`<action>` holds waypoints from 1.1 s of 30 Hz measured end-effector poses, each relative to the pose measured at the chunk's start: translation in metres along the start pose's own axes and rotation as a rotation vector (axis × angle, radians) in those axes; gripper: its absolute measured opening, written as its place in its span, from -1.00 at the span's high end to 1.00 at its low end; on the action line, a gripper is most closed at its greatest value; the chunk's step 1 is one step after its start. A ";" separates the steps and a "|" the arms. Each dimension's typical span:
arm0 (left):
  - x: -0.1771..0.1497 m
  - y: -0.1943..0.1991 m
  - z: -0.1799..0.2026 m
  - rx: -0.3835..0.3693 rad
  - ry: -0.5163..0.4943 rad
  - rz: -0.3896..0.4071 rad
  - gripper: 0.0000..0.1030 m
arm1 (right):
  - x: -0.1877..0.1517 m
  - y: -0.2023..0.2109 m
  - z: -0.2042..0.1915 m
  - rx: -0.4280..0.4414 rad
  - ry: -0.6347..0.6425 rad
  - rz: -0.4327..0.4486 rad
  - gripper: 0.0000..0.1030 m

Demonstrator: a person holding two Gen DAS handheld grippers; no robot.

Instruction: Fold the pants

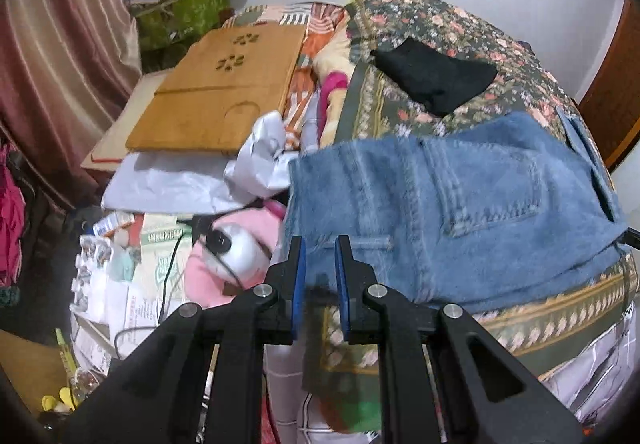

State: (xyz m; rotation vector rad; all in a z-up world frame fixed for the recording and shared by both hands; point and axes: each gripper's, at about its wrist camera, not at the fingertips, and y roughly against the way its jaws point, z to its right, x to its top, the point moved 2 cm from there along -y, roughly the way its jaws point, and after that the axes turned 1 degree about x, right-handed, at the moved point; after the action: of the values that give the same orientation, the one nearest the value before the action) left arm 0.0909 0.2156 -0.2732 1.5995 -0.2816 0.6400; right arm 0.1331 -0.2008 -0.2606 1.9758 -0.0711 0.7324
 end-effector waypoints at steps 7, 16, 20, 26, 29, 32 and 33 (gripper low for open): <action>0.052 -0.005 0.052 -0.058 -0.010 0.038 -0.07 | 0.032 0.039 0.028 -0.119 -0.015 0.119 0.27; 0.108 -0.046 0.134 -0.105 -0.049 0.013 -0.44 | 0.098 0.006 0.103 -0.237 -0.106 0.101 0.11; 0.121 -0.070 0.155 -0.133 -0.043 -0.017 -0.56 | 0.122 -0.026 0.135 -0.219 -0.171 0.066 0.11; 0.126 -0.115 0.172 -0.116 -0.051 -0.095 -0.56 | 0.157 -0.085 0.169 -0.231 -0.198 0.012 0.11; 0.122 -0.130 0.174 -0.113 -0.063 -0.124 -0.56 | 0.166 -0.111 0.187 -0.204 -0.255 -0.015 0.11; 0.117 -0.141 0.179 -0.108 -0.077 -0.145 -0.56 | 0.169 -0.128 0.199 -0.187 -0.289 -0.035 0.11; 0.115 -0.143 0.180 -0.105 -0.082 -0.151 -0.56 | 0.168 -0.131 0.199 -0.193 -0.275 -0.033 0.17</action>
State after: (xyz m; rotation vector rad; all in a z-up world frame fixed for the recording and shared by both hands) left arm 0.3030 0.0828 -0.3321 1.5322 -0.2480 0.4373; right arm 0.4073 -0.2556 -0.3416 1.8750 -0.2640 0.4119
